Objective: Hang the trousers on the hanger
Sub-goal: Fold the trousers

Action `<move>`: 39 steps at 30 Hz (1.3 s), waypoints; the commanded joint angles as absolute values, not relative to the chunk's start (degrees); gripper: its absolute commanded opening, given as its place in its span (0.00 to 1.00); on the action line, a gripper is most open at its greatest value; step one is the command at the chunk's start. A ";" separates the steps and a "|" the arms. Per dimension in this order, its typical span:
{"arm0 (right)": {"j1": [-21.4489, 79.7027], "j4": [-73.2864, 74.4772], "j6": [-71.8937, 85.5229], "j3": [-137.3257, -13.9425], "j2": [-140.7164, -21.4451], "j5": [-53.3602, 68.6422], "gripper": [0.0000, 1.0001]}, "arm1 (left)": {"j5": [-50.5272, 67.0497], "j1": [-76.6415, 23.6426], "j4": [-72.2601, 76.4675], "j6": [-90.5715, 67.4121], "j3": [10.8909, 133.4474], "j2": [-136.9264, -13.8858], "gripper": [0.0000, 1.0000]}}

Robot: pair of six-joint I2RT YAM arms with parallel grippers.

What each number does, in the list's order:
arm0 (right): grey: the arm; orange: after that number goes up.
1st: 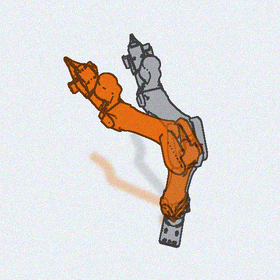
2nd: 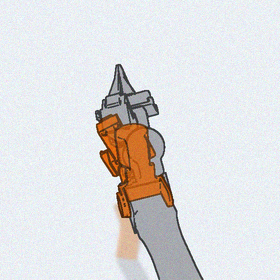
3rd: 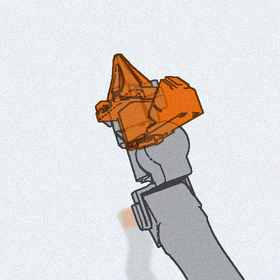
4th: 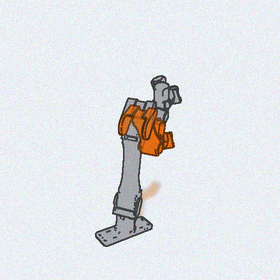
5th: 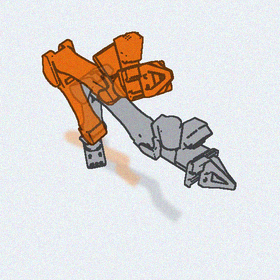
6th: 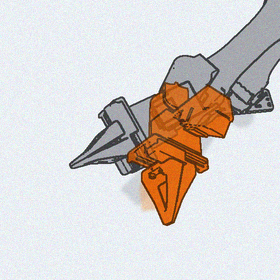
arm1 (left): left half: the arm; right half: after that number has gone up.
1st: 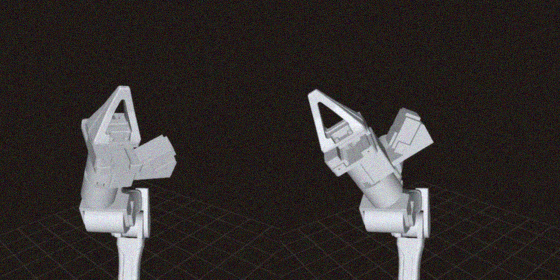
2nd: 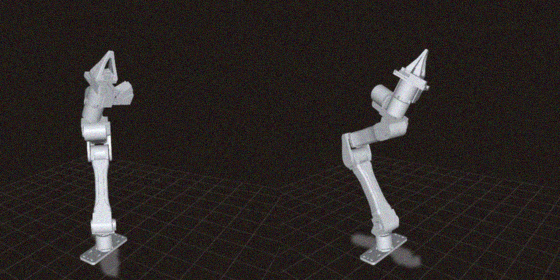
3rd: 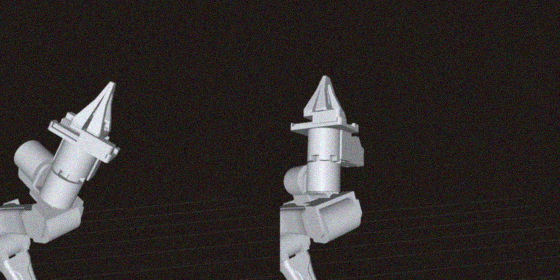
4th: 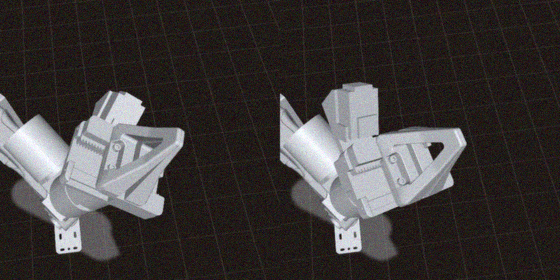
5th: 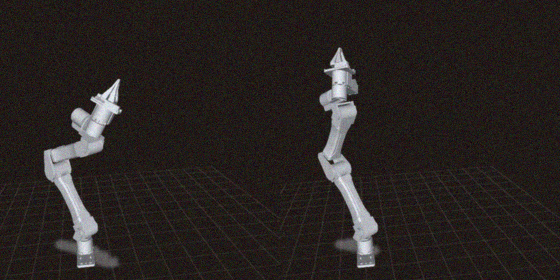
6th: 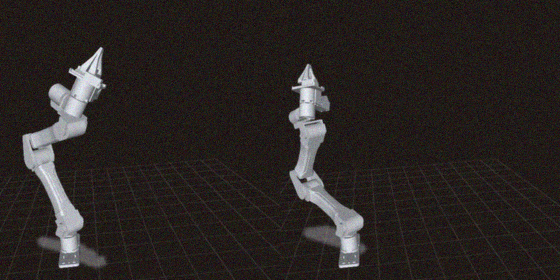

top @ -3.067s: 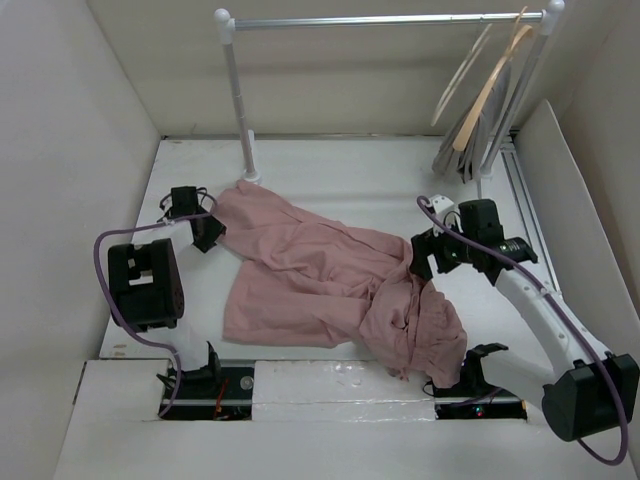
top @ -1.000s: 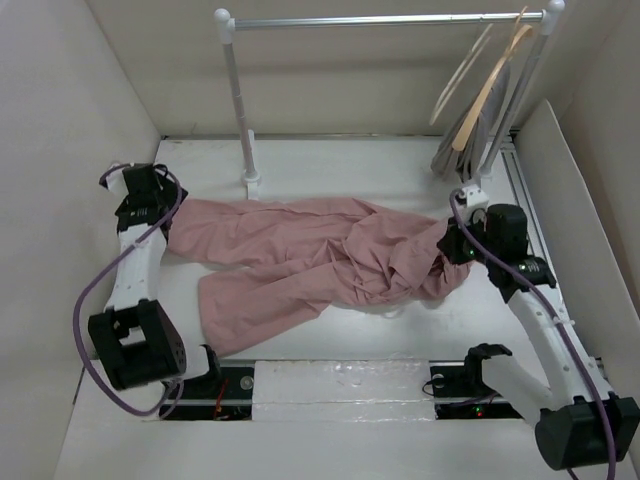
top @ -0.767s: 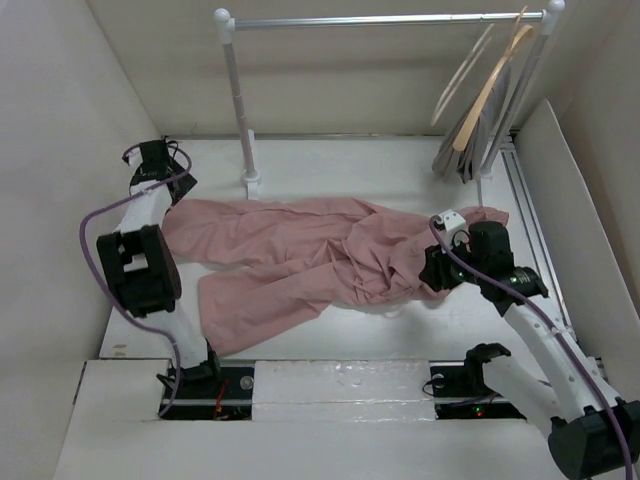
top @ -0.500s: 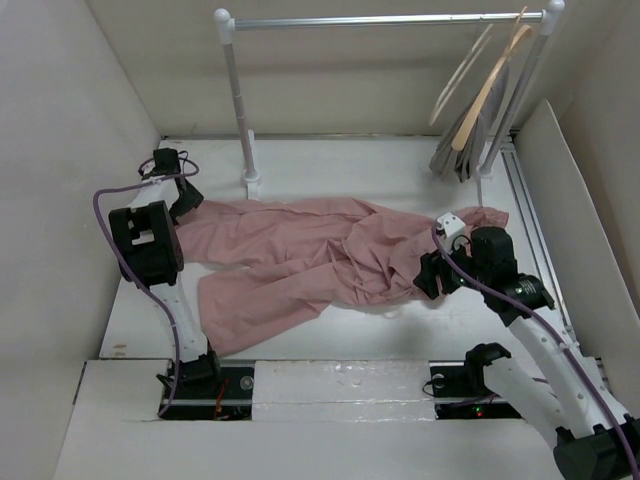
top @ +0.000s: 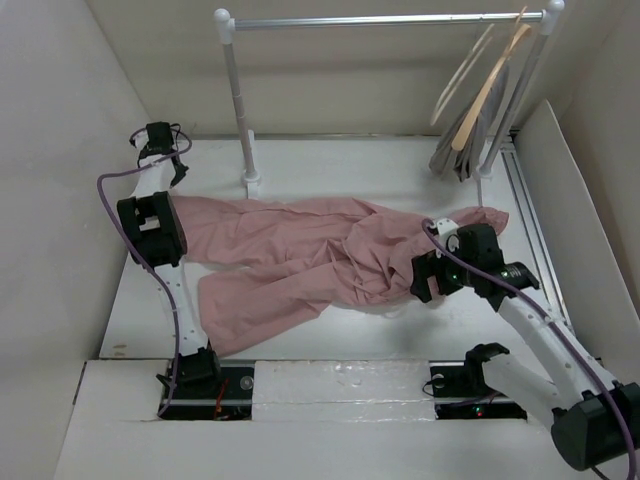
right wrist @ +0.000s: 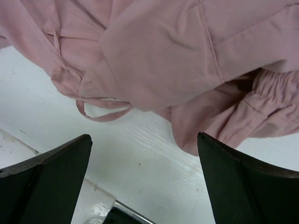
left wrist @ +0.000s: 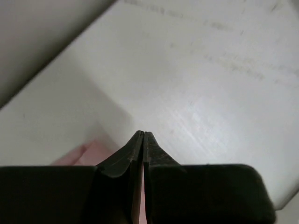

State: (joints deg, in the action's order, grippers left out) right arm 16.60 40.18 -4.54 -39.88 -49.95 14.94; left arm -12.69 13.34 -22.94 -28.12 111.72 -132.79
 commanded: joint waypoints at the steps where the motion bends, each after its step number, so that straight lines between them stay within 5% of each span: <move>1: 17.05 33.32 -2.73 -42.71 -54.04 17.66 1.00 | -13.28 15.46 -23.65 -30.23 119.26 -133.15 0.00; 6: 17.67 29.28 -1.76 -43.51 -60.55 15.57 1.00 | -8.70 14.68 -22.51 -30.41 112.97 -128.78 0.00; 8: 17.67 27.43 -1.15 -42.37 -62.22 14.50 1.00 | -7.21 13.97 -18.90 -30.06 105.08 -123.35 0.18; 9: 17.67 25.25 -0.88 -42.02 -62.40 14.94 1.00 | -7.29 13.97 -18.29 -30.32 103.29 -121.66 0.41; 12: 17.14 23.12 -0.44 -41.22 -62.75 15.90 0.96 | -10.27 13.97 -18.10 -28.57 98.62 -117.34 0.66; 19: 17.14 22.85 -3.07 -39.64 -61.35 18.46 0.93 | -13.27 12.92 -22.91 -25.40 97.81 -119.87 0.72; 22: 17.14 24.60 -3.86 -39.99 -60.30 18.37 0.94 | -13.44 12.92 -23.91 -24.87 101.24 -124.53 0.71; 28: 17.14 27.51 -4.48 -41.83 -59.24 17.23 0.95 | -16.17 12.92 -24.53 -24.78 102.75 -130.25 0.51; 29: 17.14 27.94 -4.57 -42.44 -59.24 16.97 0.96 | -15.30 12.92 -24.17 -24.70 102.31 -130.17 0.29; 31: 17.14 28.39 -4.83 -42.89 -59.50 16.96 0.99 | -14.94 12.92 -22.95 -25.57 102.30 -130.25 0.01; 39: 16.62 29.53 -6.32 -44.03 -60.03 17.05 0.99 | -16.61 11.07 -20.40 -27.07 109.60 -122.80 0.00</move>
